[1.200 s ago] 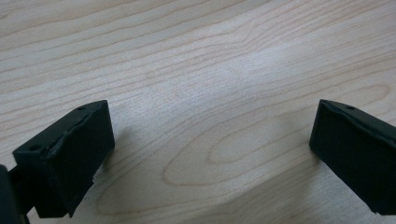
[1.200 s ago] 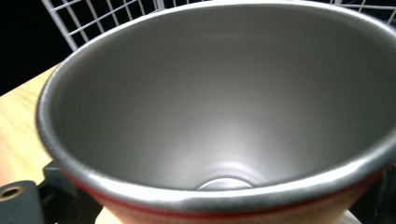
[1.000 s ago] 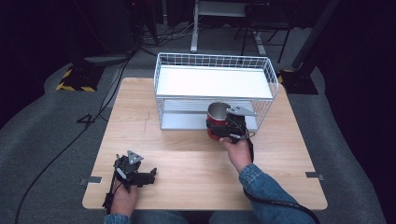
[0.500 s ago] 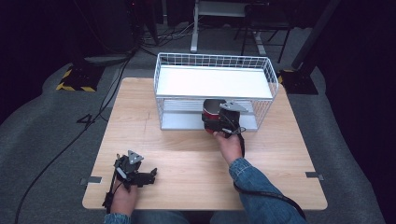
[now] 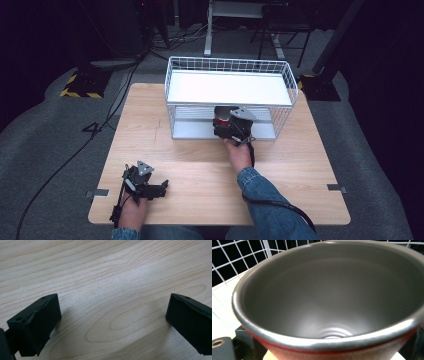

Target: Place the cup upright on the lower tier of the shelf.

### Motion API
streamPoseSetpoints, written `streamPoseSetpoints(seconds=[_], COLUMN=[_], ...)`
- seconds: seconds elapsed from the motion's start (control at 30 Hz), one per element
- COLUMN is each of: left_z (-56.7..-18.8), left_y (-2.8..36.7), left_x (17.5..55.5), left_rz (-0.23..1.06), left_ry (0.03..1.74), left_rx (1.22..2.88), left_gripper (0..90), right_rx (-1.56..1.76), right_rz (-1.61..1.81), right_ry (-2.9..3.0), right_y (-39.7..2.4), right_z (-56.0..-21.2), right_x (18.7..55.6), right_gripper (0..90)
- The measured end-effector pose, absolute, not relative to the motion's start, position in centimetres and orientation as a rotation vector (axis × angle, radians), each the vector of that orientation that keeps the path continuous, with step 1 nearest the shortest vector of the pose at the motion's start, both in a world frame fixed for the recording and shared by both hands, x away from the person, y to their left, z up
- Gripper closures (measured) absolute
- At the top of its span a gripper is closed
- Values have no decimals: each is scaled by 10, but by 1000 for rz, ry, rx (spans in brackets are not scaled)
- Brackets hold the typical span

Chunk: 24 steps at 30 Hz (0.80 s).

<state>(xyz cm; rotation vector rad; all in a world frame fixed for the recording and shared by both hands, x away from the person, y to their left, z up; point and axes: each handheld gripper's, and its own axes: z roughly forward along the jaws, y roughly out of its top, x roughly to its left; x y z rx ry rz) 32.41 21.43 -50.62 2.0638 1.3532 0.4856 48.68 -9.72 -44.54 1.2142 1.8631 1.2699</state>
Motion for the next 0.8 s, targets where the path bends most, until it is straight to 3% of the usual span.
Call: streamPoseSetpoints(seconds=[0.8], left_z=[-506], left_y=[214], left_x=[324], left_rz=[485], left_ry=[1354], left_rx=[2064], left_gripper=[5], right_rx=[1229], right_rz=[1323], right_ry=[1809], right_y=[-98], right_z=[-459], right_x=[504], right_gripper=[53])
